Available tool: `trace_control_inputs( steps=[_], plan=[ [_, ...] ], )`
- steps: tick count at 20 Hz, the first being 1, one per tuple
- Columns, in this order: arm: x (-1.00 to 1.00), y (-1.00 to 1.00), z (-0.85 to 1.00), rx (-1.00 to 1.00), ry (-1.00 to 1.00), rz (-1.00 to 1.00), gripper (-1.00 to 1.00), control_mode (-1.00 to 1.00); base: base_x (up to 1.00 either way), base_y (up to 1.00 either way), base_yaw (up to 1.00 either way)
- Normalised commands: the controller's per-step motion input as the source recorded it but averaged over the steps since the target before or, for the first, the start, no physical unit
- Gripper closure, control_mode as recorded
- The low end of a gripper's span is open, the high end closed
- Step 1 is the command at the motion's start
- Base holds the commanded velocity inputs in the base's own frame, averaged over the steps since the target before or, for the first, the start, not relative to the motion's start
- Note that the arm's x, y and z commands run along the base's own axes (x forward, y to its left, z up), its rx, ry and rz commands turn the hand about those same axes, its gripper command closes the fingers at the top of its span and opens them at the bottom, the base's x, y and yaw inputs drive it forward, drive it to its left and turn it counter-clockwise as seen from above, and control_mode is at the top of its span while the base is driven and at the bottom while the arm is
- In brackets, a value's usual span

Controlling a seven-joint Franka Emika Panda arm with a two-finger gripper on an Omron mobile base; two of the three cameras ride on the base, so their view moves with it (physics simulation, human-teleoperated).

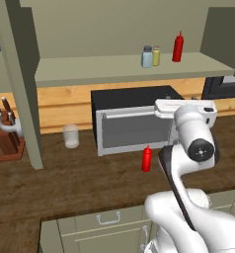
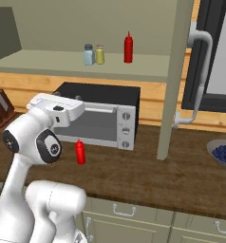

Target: Put the shaker and condiment bottle from the counter next to their counterparts in the cabinet.

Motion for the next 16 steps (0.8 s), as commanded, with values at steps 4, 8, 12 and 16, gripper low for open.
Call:
trace_control_inputs(
  steps=[4,8,12,16],
  plan=[
    [-0.12,0.00,-0.34,0.00,0.01,0.16,-1.00,-1.00,0.00,0.00,0.00],
    [-0.12,0.00,-0.29,0.00,0.00,0.17,-1.00,-1.00,0.00,0.00,0.00],
    [-0.13,0.00,-0.28,0.00,0.00,0.16,-1.00,-1.00,0.00,0.00,0.00],
    [-0.13,0.00,-0.21,0.00,0.00,0.15,-1.00,-1.00,0.00,0.00,0.00]
  ],
)
